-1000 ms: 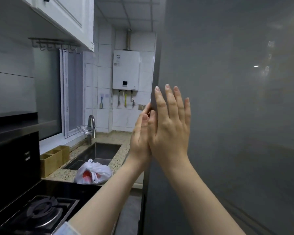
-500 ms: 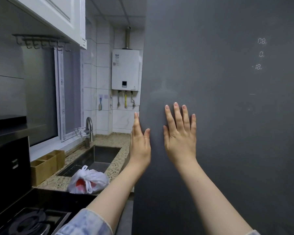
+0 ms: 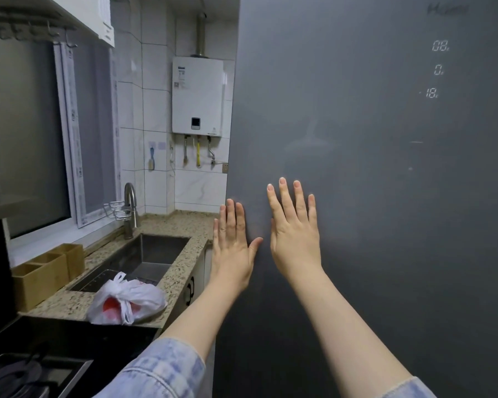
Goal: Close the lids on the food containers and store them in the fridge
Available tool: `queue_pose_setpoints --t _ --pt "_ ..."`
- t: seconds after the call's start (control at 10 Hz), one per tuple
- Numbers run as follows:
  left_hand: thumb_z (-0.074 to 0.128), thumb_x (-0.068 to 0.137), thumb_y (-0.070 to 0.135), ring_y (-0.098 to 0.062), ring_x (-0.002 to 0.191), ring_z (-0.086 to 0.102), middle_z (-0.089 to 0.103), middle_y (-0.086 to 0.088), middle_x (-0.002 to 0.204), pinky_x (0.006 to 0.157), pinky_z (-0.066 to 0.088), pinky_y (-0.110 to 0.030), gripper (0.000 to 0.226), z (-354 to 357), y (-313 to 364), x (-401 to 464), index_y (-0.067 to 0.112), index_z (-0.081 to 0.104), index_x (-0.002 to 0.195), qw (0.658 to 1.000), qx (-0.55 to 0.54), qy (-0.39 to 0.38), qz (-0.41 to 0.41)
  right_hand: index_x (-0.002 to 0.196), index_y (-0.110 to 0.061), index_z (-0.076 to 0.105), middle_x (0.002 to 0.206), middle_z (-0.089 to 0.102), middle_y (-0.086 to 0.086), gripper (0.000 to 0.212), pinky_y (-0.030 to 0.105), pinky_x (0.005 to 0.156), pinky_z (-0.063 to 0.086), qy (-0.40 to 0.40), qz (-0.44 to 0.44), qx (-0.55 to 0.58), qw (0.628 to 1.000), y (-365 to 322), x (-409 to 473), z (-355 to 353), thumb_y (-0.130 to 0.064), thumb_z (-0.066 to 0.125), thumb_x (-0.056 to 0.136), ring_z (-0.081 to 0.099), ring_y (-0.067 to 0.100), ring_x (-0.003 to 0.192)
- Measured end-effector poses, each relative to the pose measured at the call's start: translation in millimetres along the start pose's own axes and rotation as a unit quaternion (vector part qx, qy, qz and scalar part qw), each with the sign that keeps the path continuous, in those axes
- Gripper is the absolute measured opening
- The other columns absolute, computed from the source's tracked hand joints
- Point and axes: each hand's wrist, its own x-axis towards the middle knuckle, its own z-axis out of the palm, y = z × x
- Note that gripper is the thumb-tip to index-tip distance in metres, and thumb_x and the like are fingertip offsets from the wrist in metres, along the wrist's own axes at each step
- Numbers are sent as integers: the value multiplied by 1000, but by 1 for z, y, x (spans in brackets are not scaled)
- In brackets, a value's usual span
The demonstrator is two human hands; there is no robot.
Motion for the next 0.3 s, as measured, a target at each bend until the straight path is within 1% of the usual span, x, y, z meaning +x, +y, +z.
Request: queue_pose_setpoints --t 0.1,0.2,0.3 --pt "26 98 52 -25 146 -21 -23 -6 158 120 2 -50 75 13 -9 2 15 -14 150 999 28 25 8 152 -19 16 161 12 3 72 46 120 1 -28 13 12 999 -7 0 -5 -12 49 89 3 27 148" --pt "28 96 53 -23 147 -20 -22 -4 159 120 4 -51 77 16 -16 5 17 -14 150 998 23 59 18 150 -19 27 159 20 3 58 44 120 7 -9 15 46 999 -12 4 -21 -20 45 95 12 25 148" --pt "23 93 56 -16 145 -27 -34 2 154 121 -6 -45 78 10 -12 3 21 -23 147 994 8 98 42 135 -9 50 143 46 10 42 37 113 27 91 70 253 961 -15 17 -59 -18 52 94 40 24 135"
